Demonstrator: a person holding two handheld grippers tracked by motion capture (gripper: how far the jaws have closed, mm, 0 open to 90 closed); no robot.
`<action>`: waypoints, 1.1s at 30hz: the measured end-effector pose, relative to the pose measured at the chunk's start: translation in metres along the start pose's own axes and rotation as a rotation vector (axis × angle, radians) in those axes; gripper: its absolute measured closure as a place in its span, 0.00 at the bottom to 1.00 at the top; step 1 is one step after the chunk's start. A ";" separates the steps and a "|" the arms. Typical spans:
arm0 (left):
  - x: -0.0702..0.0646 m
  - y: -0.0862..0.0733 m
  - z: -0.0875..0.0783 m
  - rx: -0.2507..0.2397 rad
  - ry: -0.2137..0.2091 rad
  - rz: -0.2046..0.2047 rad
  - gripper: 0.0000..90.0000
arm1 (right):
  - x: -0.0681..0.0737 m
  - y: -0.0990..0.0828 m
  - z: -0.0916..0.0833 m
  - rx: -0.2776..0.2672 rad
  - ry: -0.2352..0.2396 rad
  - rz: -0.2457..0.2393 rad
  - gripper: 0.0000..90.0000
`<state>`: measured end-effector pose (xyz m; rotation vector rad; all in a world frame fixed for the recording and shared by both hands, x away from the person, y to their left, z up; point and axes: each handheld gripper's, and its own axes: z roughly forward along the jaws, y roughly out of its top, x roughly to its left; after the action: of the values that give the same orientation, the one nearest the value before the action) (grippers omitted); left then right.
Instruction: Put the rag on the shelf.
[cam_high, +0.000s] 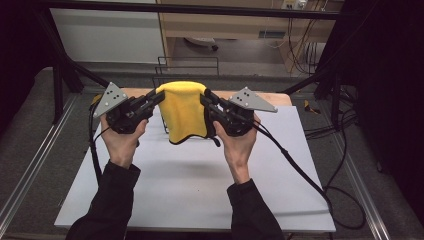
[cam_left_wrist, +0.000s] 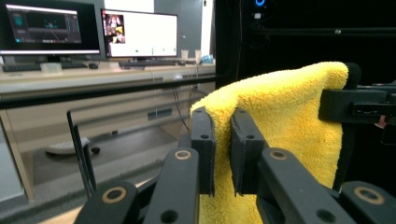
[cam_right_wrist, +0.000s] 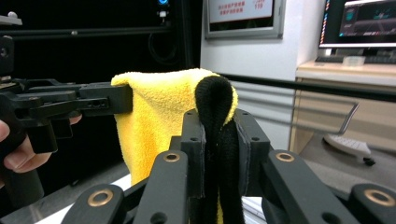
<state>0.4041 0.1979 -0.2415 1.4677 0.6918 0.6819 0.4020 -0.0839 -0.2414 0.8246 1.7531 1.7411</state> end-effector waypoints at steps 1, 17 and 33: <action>0.001 0.003 0.001 -0.010 0.001 0.000 0.90 | -0.001 0.003 0.001 -0.008 -0.003 0.000 0.85; 0.007 0.059 0.015 -0.110 0.025 0.046 0.90 | -0.007 0.061 0.015 -0.118 -0.040 -0.047 0.85; 0.028 0.097 0.025 -0.146 0.057 0.058 0.90 | -0.010 0.100 0.040 -0.157 -0.047 -0.072 0.85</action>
<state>0.4420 0.2033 -0.1449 1.3422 0.6317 0.8051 0.4435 -0.0659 -0.1436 0.7200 1.5739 1.7713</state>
